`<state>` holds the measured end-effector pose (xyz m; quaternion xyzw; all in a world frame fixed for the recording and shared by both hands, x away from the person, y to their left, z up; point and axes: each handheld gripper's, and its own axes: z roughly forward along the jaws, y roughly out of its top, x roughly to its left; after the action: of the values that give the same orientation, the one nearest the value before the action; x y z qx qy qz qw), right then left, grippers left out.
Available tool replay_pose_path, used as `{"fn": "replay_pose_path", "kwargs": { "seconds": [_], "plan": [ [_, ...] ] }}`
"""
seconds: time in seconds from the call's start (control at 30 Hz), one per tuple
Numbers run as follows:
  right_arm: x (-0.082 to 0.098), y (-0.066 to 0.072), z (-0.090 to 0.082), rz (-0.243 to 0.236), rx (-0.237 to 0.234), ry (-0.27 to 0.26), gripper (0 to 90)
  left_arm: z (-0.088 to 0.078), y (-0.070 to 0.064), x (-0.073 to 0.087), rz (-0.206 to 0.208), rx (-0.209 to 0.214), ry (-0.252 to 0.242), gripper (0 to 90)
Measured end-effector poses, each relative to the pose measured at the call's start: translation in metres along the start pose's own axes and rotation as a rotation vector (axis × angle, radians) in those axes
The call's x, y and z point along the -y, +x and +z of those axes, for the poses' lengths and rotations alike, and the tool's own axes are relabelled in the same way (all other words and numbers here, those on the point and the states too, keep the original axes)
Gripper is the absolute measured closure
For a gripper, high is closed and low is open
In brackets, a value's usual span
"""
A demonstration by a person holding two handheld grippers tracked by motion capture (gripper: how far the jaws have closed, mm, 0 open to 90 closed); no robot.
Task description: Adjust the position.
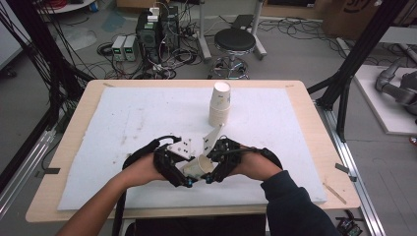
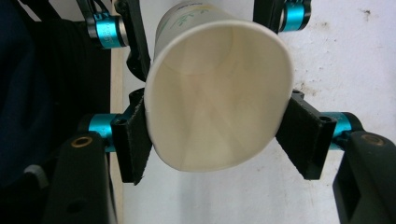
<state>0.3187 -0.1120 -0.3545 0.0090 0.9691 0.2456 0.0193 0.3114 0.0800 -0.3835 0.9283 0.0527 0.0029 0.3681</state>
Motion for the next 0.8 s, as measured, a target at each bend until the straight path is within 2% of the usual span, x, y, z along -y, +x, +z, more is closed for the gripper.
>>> {"fn": "replay_pose_path", "kwargs": {
  "seconds": [0.1,0.27,0.33,0.4,0.47,0.53,0.67,0.8],
  "plan": [
    [-0.001,0.001,0.001,-0.007,0.001,0.009,33.4,0.002,0.001,-0.001,0.010,0.015,0.018,36.3],
    [-0.001,0.001,0.002,-0.010,0.003,0.013,33.4,0.003,0.001,0.000,0.004,0.016,0.009,37.0],
    [-0.001,0.000,0.001,-0.010,-0.002,0.007,33.2,0.002,0.001,0.001,-0.001,0.020,0.000,37.2],
    [-0.001,0.000,0.000,0.004,-0.004,-0.001,31.3,0.002,0.001,0.003,-0.025,0.018,-0.034,37.0],
    [0.000,-0.003,0.000,0.008,-0.003,-0.044,27.9,0.001,0.002,0.006,-0.040,0.024,-0.060,36.9],
    [0.002,-0.003,-0.003,0.044,0.008,-0.075,22.0,0.000,0.003,0.009,-0.051,0.016,-0.091,36.7],
    [0.009,-0.005,-0.011,0.100,0.014,-0.158,21.2,-0.004,0.005,0.019,-0.086,0.003,-0.143,36.3],
    [0.019,-0.003,-0.022,0.122,0.047,-0.248,21.3,-0.008,0.007,0.030,-0.127,-0.019,-0.198,36.1]
  ]
}}
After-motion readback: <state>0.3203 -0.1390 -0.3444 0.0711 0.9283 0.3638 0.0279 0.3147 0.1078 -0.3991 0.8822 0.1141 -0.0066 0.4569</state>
